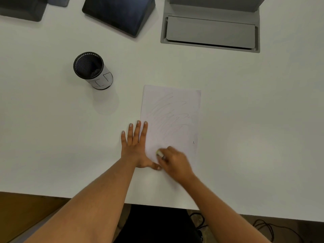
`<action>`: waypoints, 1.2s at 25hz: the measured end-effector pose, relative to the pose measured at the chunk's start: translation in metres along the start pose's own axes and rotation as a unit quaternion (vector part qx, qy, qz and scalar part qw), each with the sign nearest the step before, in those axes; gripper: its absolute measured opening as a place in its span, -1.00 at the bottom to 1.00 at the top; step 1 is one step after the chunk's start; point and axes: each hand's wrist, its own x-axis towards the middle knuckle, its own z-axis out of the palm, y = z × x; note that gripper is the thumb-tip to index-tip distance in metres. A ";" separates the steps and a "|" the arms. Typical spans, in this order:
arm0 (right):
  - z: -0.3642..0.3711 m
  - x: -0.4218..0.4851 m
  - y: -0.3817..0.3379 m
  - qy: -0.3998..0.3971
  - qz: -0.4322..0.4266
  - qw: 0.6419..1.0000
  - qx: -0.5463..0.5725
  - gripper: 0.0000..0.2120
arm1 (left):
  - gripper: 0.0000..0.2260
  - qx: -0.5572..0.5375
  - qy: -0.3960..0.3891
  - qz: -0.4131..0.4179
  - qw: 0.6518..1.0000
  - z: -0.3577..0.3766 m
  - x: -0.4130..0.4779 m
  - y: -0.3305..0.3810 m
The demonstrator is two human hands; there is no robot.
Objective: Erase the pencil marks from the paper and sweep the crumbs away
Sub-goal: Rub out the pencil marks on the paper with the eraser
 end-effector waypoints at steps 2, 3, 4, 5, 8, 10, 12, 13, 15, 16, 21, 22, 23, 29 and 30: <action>-0.034 0.031 0.034 0.082 0.061 0.994 -0.025 -0.91 | 0.51 -0.003 0.002 0.004 1.000 0.000 -0.001 -0.001; -0.052 0.044 0.048 0.136 0.100 0.985 -0.039 -0.92 | 0.52 -0.006 0.002 0.004 1.000 0.000 -0.001 -0.001; -0.062 0.052 0.056 0.171 0.127 0.976 -0.029 -0.93 | 0.52 -0.009 0.002 0.003 1.000 0.000 -0.001 -0.001; -0.060 0.051 0.055 0.180 0.137 0.974 -0.018 -0.94 | 0.52 -0.010 0.001 0.001 1.000 -0.001 -0.002 -0.001; -0.014 0.016 0.006 0.067 0.053 0.996 0.001 -0.89 | 0.51 -0.008 -0.003 0.000 1.000 0.000 -0.002 -0.001; -0.006 0.005 0.005 0.021 -0.029 0.999 -0.019 -0.81 | 0.51 -0.012 -0.006 0.001 1.000 -0.003 -0.002 0.000; -0.036 0.034 0.031 0.056 0.017 0.998 -0.026 -0.87 | 0.52 -0.009 -0.003 0.000 1.000 -0.002 -0.002 0.000; -0.054 0.048 0.044 0.104 0.060 0.992 -0.038 -0.90 | 0.52 -0.009 -0.004 0.000 1.000 -0.002 -0.002 0.000; -0.069 0.059 0.058 0.172 0.123 0.977 -0.025 -0.90 | 0.53 -0.013 -0.005 0.000 1.000 -0.002 -0.003 0.000; -0.061 0.056 0.050 0.168 0.125 0.978 -0.016 -0.91 | 0.52 -0.012 -0.004 0.000 1.000 -0.002 -0.003 0.001; -0.003 0.007 -0.006 -0.030 -0.038 0.999 0.004 -0.85 | 0.50 -0.007 -0.013 -0.007 1.000 -0.003 -0.003 0.002; -0.017 0.020 0.007 -0.019 -0.008 1.000 0.005 -0.88 | 0.51 -0.010 -0.011 -0.006 1.000 -0.003 -0.003 0.002; -0.034 0.035 0.024 0.015 0.029 0.999 -0.009 -0.90 | 0.52 -0.010 -0.009 -0.005 1.000 -0.003 -0.003 0.001; -0.039 0.039 0.018 0.075 0.062 0.995 -0.011 -0.92 | 0.52 -0.010 -0.008 -0.002 1.000 -0.003 -0.004 0.001; -0.018 0.022 -0.002 0.016 0.013 1.000 -0.006 -0.90 | 0.52 -0.009 -0.009 -0.004 1.000 -0.003 -0.003 0.001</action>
